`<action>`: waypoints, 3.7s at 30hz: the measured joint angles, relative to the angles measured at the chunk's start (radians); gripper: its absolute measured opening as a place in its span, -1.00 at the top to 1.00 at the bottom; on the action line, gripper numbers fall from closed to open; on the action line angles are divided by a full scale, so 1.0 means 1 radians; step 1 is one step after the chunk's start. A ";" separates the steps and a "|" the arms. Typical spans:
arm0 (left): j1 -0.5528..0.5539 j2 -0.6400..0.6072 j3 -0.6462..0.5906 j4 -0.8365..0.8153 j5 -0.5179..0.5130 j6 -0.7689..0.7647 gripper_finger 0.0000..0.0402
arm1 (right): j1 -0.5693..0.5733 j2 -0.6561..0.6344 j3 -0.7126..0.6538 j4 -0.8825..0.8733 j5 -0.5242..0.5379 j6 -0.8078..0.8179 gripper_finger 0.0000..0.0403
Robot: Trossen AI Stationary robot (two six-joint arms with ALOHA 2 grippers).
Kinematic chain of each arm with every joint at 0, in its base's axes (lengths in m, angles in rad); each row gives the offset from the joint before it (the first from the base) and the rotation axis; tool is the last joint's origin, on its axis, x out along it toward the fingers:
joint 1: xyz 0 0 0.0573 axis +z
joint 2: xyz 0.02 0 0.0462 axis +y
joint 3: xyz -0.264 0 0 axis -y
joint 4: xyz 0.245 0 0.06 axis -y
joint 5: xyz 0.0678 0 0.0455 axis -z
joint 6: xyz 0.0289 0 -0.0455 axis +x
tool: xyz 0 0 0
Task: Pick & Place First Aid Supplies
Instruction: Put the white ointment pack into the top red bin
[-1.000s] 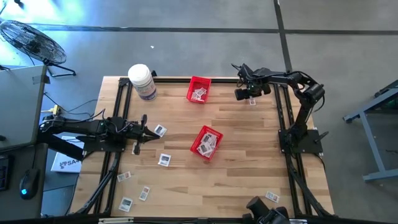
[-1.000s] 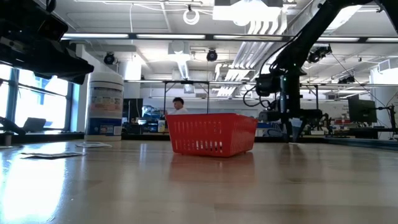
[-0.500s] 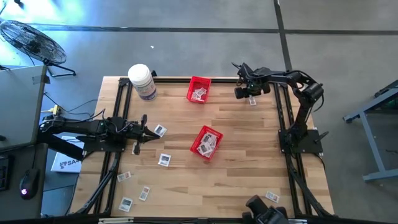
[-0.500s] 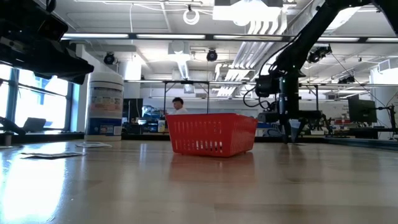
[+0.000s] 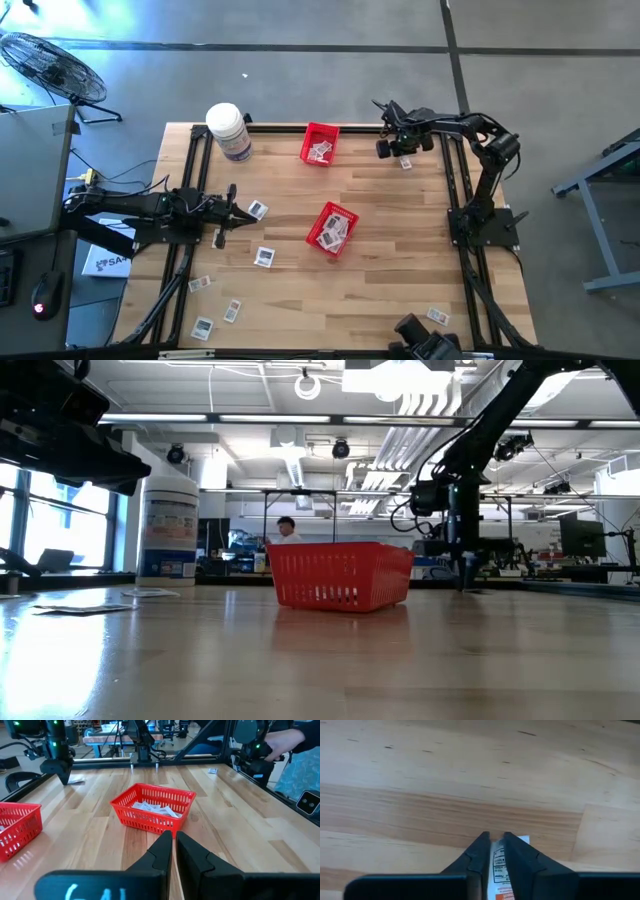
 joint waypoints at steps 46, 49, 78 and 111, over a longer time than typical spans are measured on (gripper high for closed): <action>0.000 0.000 0.000 0.000 0.000 0.000 0.89 | 0.467 0.100 0.265 0.778 -0.039 -0.656 0.99; 0.000 0.000 0.000 0.000 0.000 0.000 0.89 | 0.456 0.112 0.265 0.774 -0.036 -0.642 0.98; 0.000 0.000 0.000 0.000 0.000 0.000 0.89 | 0.900 -0.252 0.229 -0.041 -0.150 -0.387 0.57; 0.000 0.000 0.000 0.000 0.000 0.000 0.89 | 1.678 -0.252 -0.234 0.127 -0.482 1.493 0.16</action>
